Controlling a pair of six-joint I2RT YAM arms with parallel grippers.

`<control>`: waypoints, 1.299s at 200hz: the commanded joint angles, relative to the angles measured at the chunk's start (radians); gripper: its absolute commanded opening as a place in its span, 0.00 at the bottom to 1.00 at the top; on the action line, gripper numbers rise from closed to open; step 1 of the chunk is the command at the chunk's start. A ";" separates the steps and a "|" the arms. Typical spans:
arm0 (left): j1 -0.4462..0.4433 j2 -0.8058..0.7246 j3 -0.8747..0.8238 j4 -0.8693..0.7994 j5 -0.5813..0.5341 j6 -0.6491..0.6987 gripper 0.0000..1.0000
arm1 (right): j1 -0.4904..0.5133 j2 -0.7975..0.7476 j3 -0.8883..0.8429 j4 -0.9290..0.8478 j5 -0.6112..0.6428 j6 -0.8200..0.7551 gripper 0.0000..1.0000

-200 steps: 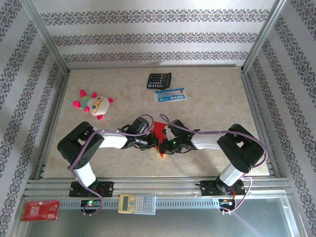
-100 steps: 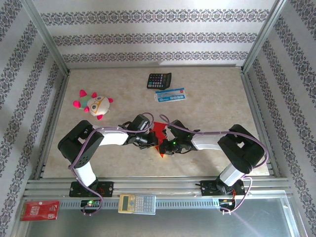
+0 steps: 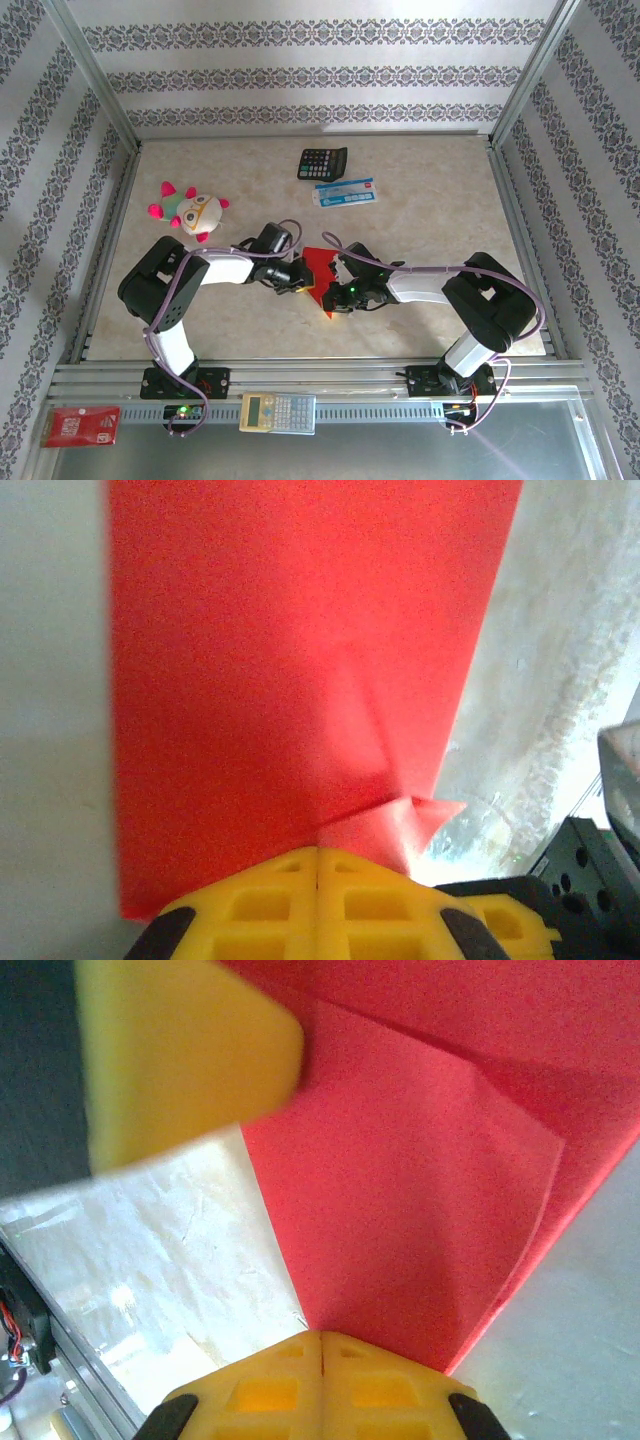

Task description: Fold a paper plane with a square sheet of paper (pick it up from the middle)

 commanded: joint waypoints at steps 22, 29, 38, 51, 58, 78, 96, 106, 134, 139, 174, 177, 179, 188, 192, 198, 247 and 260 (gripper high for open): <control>0.097 0.044 0.027 -0.057 -0.093 0.072 0.09 | 0.008 0.034 -0.074 -0.292 0.138 -0.023 0.00; 0.108 0.046 0.029 -0.059 -0.094 0.080 0.10 | 0.008 0.032 -0.075 -0.294 0.140 -0.023 0.00; 0.127 0.046 0.029 -0.058 -0.088 0.089 0.10 | 0.009 0.027 -0.077 -0.295 0.140 -0.024 0.00; 0.148 0.036 0.030 -0.058 -0.079 0.098 0.11 | 0.009 0.025 -0.080 -0.296 0.141 -0.024 0.00; 0.154 0.021 0.025 -0.053 -0.071 0.097 0.11 | 0.009 0.023 -0.080 -0.296 0.141 -0.024 0.00; 0.145 -0.063 -0.001 -0.038 -0.061 0.073 0.14 | 0.009 0.020 -0.075 -0.295 0.142 -0.024 0.00; 0.111 -0.144 -0.050 0.007 -0.049 0.022 0.16 | 0.008 0.021 -0.074 -0.299 0.146 -0.026 0.00; 0.084 -0.177 -0.074 0.030 -0.054 0.000 0.17 | 0.009 0.021 -0.074 -0.298 0.147 -0.026 0.00; -0.023 -0.169 -0.093 0.092 -0.055 -0.051 0.20 | 0.009 0.020 -0.074 -0.300 0.151 -0.028 0.00; -0.039 -0.157 -0.090 0.102 -0.055 -0.058 0.20 | 0.008 0.018 -0.074 -0.301 0.152 -0.026 0.00; -0.088 -0.059 -0.073 0.157 -0.047 -0.084 0.21 | 0.007 0.016 -0.075 -0.304 0.157 -0.026 0.00; -0.087 -0.052 -0.071 0.155 -0.049 -0.082 0.21 | 0.008 0.016 -0.077 -0.305 0.156 -0.026 0.00; -0.087 -0.048 -0.069 0.153 -0.051 -0.080 0.21 | 0.009 0.016 -0.077 -0.305 0.156 -0.026 0.00; -0.081 -0.034 -0.068 0.141 -0.056 -0.068 0.20 | 0.008 0.015 -0.078 -0.306 0.158 -0.027 0.00; -0.077 -0.029 -0.066 0.138 -0.058 -0.063 0.20 | 0.007 0.013 -0.080 -0.308 0.158 -0.027 0.00; -0.070 -0.025 -0.066 0.132 -0.062 -0.056 0.20 | 0.007 0.012 -0.080 -0.312 0.161 -0.030 0.00; 0.010 -0.013 -0.068 0.079 -0.067 0.007 0.20 | 0.004 0.009 -0.084 -0.329 0.169 -0.038 0.00; 0.034 -0.008 -0.057 0.050 -0.068 0.022 0.20 | 0.004 0.012 -0.084 -0.333 0.169 -0.042 0.00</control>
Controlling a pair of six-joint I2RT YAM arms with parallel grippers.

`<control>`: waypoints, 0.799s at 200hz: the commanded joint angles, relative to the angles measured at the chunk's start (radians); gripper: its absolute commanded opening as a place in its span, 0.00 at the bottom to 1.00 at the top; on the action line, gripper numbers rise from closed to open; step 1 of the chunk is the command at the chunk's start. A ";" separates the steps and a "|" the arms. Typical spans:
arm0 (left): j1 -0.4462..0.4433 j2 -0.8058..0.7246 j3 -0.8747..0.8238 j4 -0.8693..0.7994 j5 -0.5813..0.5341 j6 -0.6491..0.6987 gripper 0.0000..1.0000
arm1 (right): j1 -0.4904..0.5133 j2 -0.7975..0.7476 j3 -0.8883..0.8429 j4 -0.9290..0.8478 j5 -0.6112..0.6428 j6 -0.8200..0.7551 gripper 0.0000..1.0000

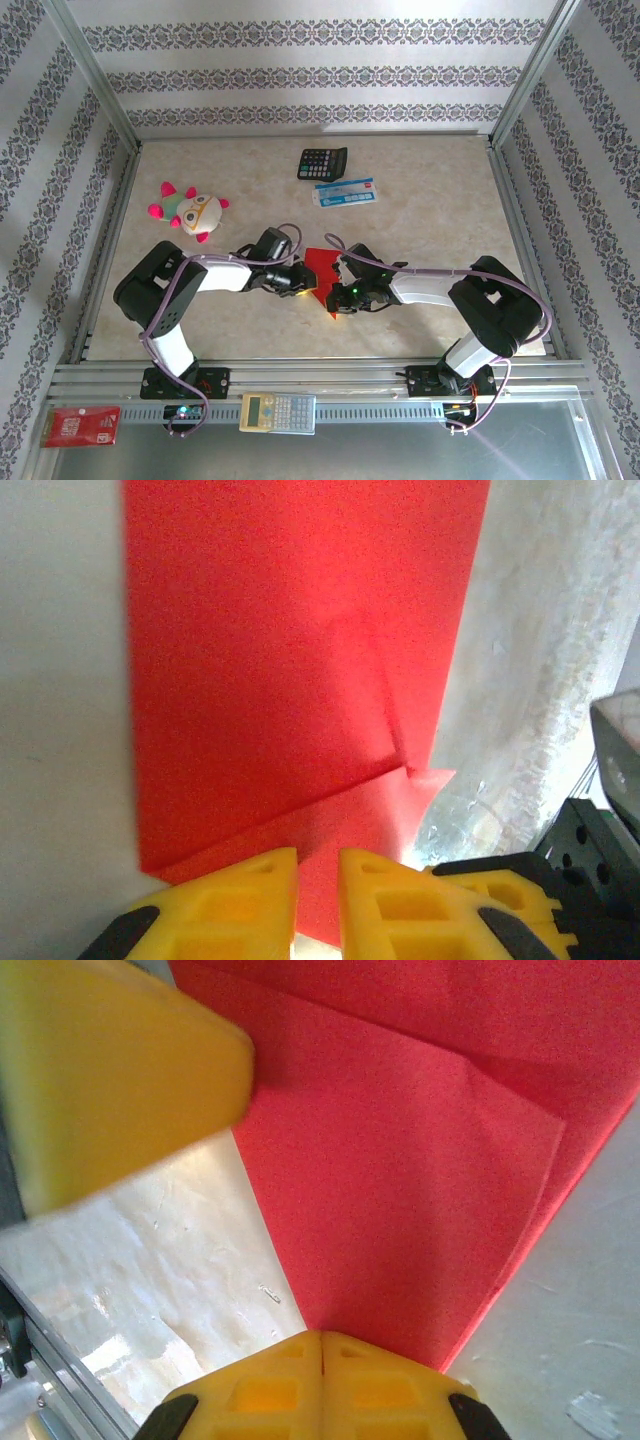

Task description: Fold a paper plane with a square sheet of paper (pick it up from the middle)

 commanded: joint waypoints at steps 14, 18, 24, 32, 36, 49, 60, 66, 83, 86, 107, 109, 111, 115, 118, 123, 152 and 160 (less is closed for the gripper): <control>0.078 0.039 0.036 -0.094 -0.058 0.085 0.20 | 0.005 0.048 -0.074 -0.284 0.129 -0.037 0.00; 0.083 0.041 0.040 -0.101 -0.060 0.092 0.20 | 0.004 0.046 -0.074 -0.285 0.130 -0.038 0.00; 0.090 0.047 0.047 -0.112 -0.065 0.101 0.20 | 0.005 0.045 -0.074 -0.286 0.130 -0.038 0.00; 0.106 0.053 0.055 -0.122 -0.067 0.111 0.20 | 0.005 0.043 -0.077 -0.287 0.130 -0.039 0.00; 0.113 0.056 0.057 -0.125 -0.066 0.114 0.20 | 0.005 0.044 -0.077 -0.287 0.130 -0.039 0.00; 0.146 0.053 0.060 -0.119 -0.058 0.117 0.20 | 0.005 0.040 -0.082 -0.287 0.130 -0.040 0.00; 0.173 0.035 0.058 -0.113 -0.047 0.118 0.20 | 0.006 0.035 -0.082 -0.290 0.126 -0.048 0.00; 0.184 0.020 0.057 -0.111 -0.044 0.118 0.20 | 0.007 0.031 -0.082 -0.292 0.124 -0.056 0.00; 0.198 -0.040 0.050 -0.117 -0.038 0.122 0.23 | 0.017 0.008 -0.064 -0.310 0.121 -0.099 0.00; 0.199 -0.051 0.050 -0.119 -0.036 0.123 0.24 | 0.019 0.000 -0.058 -0.316 0.122 -0.109 0.00; 0.194 -0.142 0.008 -0.102 -0.010 0.092 0.30 | 0.046 -0.044 -0.008 -0.372 0.099 -0.186 0.00; 0.193 -0.153 0.001 -0.100 -0.010 0.089 0.30 | 0.050 -0.049 -0.003 -0.375 0.092 -0.194 0.00; 0.192 -0.163 -0.005 -0.100 -0.010 0.087 0.31 | 0.052 -0.056 0.001 -0.377 0.086 -0.201 0.00; 0.189 -0.185 -0.017 -0.102 -0.010 0.084 0.33 | 0.058 -0.071 0.010 -0.386 0.073 -0.215 0.00; 0.188 -0.201 -0.025 -0.107 -0.013 0.083 0.34 | 0.061 -0.082 0.016 -0.392 0.063 -0.228 0.00; 0.184 -0.230 -0.041 -0.116 -0.019 0.081 0.36 | 0.065 -0.108 0.025 -0.400 0.052 -0.241 0.00; 0.134 -0.408 -0.113 -0.203 -0.114 0.090 0.52 | 0.032 -0.299 0.043 -0.403 0.127 -0.239 0.17; 0.122 -0.441 -0.133 -0.204 -0.133 0.078 0.56 | 0.006 -0.340 0.033 -0.377 0.174 -0.200 0.23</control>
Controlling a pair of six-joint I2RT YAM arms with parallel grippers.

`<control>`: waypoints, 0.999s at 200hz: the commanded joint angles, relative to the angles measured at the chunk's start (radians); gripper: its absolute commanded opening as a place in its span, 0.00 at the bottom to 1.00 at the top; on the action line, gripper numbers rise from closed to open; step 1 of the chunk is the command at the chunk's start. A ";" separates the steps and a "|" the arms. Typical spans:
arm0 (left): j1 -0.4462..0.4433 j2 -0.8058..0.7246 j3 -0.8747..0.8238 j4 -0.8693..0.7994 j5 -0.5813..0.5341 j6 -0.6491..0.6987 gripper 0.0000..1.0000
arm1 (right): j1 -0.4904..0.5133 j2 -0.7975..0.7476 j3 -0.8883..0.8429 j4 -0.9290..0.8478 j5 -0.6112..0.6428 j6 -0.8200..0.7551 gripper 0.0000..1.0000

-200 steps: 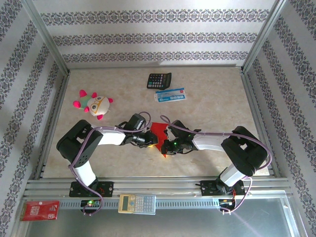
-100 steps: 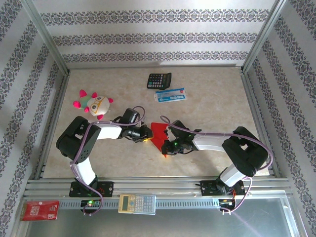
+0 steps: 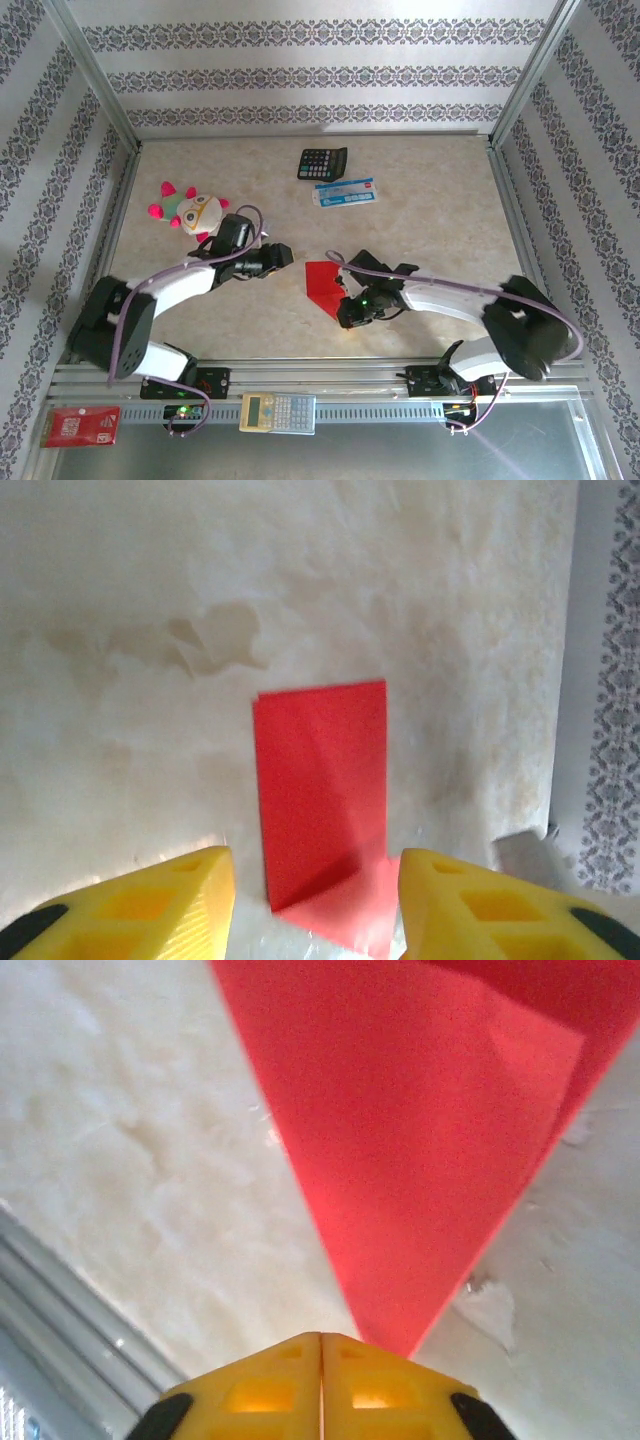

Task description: Fold a paper plane with a square sheet of paper (pick it up from the middle)

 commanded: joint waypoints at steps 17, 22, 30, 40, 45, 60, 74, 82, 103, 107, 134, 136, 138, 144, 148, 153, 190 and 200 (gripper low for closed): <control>-0.046 -0.129 -0.089 -0.042 -0.077 -0.033 0.66 | -0.063 -0.162 0.012 -0.009 0.209 0.072 0.36; -0.046 -0.131 -0.095 -0.030 -0.076 -0.041 0.69 | -0.056 -0.155 0.026 -0.012 0.231 0.071 0.41; -0.047 -0.128 -0.098 -0.022 -0.075 -0.047 0.71 | -0.036 -0.135 0.065 -0.053 0.303 0.076 0.48; -0.047 -0.119 -0.093 -0.026 -0.072 -0.050 0.73 | -0.011 -0.102 0.108 -0.111 0.385 0.076 0.50; -0.047 -0.114 -0.089 -0.026 -0.066 -0.052 0.73 | -0.002 -0.086 0.123 -0.125 0.408 0.077 0.51; -0.054 -0.104 -0.079 -0.029 -0.053 -0.062 0.72 | 0.015 -0.044 0.134 -0.109 0.410 0.114 0.52; -0.074 -0.088 -0.062 -0.036 -0.039 -0.063 0.71 | 0.016 -0.006 0.120 -0.037 0.350 0.142 0.53; -0.090 -0.074 -0.050 -0.048 -0.029 -0.057 0.70 | 0.014 0.014 0.119 -0.018 0.342 0.152 0.54; -0.140 -0.033 -0.026 -0.073 -0.027 -0.058 0.70 | -0.019 0.050 0.112 0.014 0.316 0.139 0.53; -0.147 -0.027 -0.027 -0.068 -0.027 -0.060 0.70 | -0.029 0.054 0.108 0.027 0.302 0.137 0.52; -0.181 0.018 -0.022 -0.027 -0.012 -0.072 0.70 | -0.071 0.087 0.085 0.105 0.196 0.131 0.50; -0.184 0.021 -0.019 -0.028 -0.013 -0.073 0.69 | -0.070 0.090 0.084 0.108 0.191 0.130 0.50; -0.187 0.026 -0.017 -0.028 -0.012 -0.071 0.69 | -0.071 0.091 0.083 0.112 0.186 0.129 0.50; -0.195 0.038 -0.010 -0.027 -0.006 -0.069 0.68 | -0.069 0.096 0.078 0.123 0.172 0.131 0.50; -0.200 0.046 -0.006 -0.026 -0.002 -0.069 0.67 | -0.070 0.098 0.074 0.131 0.167 0.133 0.49; -0.209 0.056 -0.001 -0.025 0.004 -0.068 0.66 | -0.070 0.100 0.069 0.136 0.164 0.135 0.49; -0.228 0.108 0.016 -0.039 0.025 -0.051 0.62 | -0.072 0.115 0.046 0.143 0.182 0.144 0.41; -0.227 0.114 0.018 -0.043 0.029 -0.048 0.62 | -0.072 0.115 0.041 0.139 0.190 0.146 0.39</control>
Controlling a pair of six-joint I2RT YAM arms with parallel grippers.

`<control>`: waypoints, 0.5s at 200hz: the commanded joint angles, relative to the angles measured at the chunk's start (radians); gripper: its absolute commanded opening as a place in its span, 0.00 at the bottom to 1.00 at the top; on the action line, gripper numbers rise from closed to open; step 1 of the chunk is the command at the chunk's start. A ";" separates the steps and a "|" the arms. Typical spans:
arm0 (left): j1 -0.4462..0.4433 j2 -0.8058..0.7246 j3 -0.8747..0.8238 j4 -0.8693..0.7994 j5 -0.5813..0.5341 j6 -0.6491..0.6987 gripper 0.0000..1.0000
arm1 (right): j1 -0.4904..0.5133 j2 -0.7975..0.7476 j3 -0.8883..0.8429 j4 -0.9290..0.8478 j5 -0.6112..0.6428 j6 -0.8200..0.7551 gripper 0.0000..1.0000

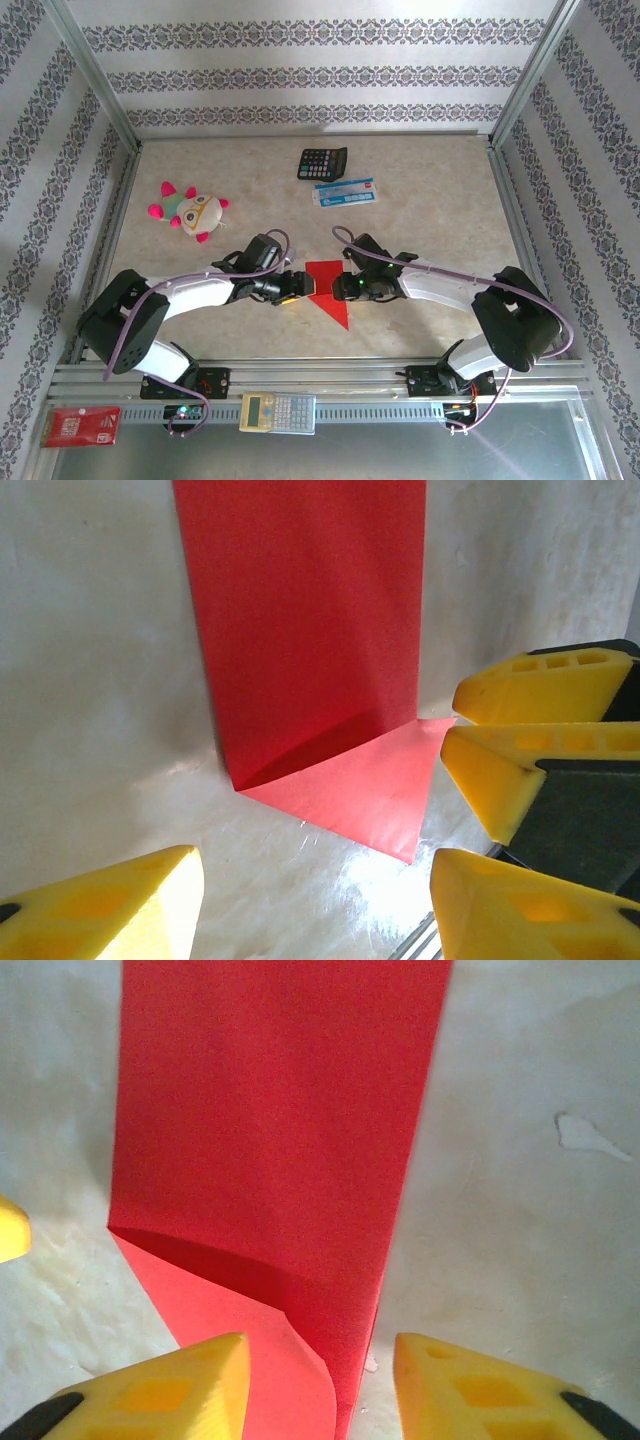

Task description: Fold a paper plane with a square sheet of paper (pick it up from the middle)

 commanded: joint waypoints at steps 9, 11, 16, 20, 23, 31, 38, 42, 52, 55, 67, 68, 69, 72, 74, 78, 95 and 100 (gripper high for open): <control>-0.011 0.023 0.027 -0.008 0.030 0.010 0.62 | 0.000 0.011 -0.024 0.009 0.006 0.006 0.37; -0.012 0.024 0.028 -0.008 0.030 0.009 0.62 | 0.000 0.010 -0.025 0.008 0.008 0.006 0.37; -0.013 0.026 0.027 -0.007 0.031 0.009 0.61 | 0.000 0.011 -0.027 0.004 0.018 0.005 0.36; -0.013 0.028 0.027 -0.007 0.034 0.008 0.61 | -0.002 0.012 -0.027 0.001 0.019 0.003 0.35; -0.013 0.029 0.026 -0.007 0.034 0.008 0.61 | -0.002 0.014 -0.028 -0.002 0.020 0.001 0.34; -0.015 0.033 0.028 -0.005 0.034 0.006 0.61 | -0.002 0.016 -0.027 -0.005 0.024 -0.003 0.33; -0.018 0.037 0.029 -0.004 0.035 0.005 0.61 | -0.002 0.019 -0.029 -0.004 0.022 -0.004 0.32; -0.019 0.041 0.031 -0.003 0.035 0.005 0.61 | -0.003 0.022 -0.029 -0.003 0.021 -0.002 0.31; -0.023 0.051 0.036 0.006 0.039 0.002 0.60 | 0.000 0.028 -0.031 0.001 0.019 -0.001 0.28; -0.025 0.055 0.037 0.007 0.040 0.001 0.60 | 0.000 0.030 -0.031 0.000 0.019 -0.001 0.28; -0.026 0.070 0.047 0.009 0.044 0.001 0.59 | 0.001 0.033 -0.035 -0.002 0.027 0.000 0.26; -0.026 0.071 0.048 0.009 0.045 0.001 0.59 | 0.002 0.033 -0.035 -0.001 0.027 0.001 0.26; -0.026 0.073 0.048 0.010 0.045 0.000 0.58 | 0.001 0.033 -0.036 -0.001 0.028 0.001 0.25; -0.027 0.077 0.049 0.013 0.048 -0.002 0.58 | 0.000 0.034 -0.038 -0.001 0.031 0.002 0.25; -0.027 0.079 0.050 0.016 0.050 -0.003 0.58 | -0.001 0.034 -0.039 -0.002 0.034 0.003 0.24; -0.026 0.082 0.050 0.025 0.053 -0.007 0.58 | 0.000 0.033 -0.041 -0.002 0.038 0.003 0.24; -0.028 0.099 0.053 0.055 0.066 -0.026 0.57 | 0.000 0.035 -0.049 0.003 0.045 0.010 0.21; -0.028 0.104 0.056 0.056 0.066 -0.027 0.57 | 0.000 0.037 -0.050 0.004 0.044 0.012 0.20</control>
